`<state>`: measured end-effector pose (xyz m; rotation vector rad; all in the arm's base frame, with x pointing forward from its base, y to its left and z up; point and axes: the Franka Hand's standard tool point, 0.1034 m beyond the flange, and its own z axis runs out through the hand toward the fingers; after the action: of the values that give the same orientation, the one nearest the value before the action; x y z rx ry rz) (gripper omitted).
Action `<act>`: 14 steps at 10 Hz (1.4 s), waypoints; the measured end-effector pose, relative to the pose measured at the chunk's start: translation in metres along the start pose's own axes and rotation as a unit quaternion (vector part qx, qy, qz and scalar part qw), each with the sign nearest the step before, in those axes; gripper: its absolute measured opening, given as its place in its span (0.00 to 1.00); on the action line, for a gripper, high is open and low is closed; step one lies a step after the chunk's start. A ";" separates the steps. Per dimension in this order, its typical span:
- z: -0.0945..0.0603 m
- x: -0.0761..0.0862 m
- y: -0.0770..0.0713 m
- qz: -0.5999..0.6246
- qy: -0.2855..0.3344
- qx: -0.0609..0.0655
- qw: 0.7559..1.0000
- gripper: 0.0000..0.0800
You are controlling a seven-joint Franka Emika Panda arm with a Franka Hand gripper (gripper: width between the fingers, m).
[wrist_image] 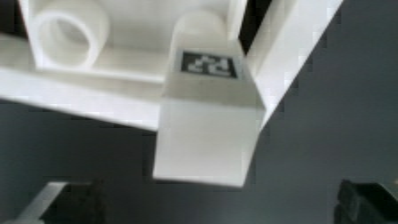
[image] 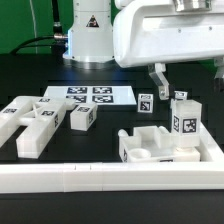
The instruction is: Assemble chair
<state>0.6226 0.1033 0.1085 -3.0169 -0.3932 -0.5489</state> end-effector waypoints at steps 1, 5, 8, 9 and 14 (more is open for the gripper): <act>0.003 -0.001 -0.002 0.006 -0.041 0.010 0.999 0.81; 0.016 -0.001 0.005 0.020 -0.130 0.027 0.991 0.81; 0.021 -0.006 0.009 0.030 -0.130 0.023 0.991 0.81; 0.024 -0.007 0.009 0.029 -0.128 0.022 0.991 0.81; 0.026 -0.010 0.005 0.029 -0.125 0.022 0.991 0.36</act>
Offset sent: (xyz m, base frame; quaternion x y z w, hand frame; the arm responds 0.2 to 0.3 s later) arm 0.0139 -0.0142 -0.0152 -0.0076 -0.1816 -0.0034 0.9833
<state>0.6241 0.0986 0.0805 -3.0499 -0.3227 -0.1553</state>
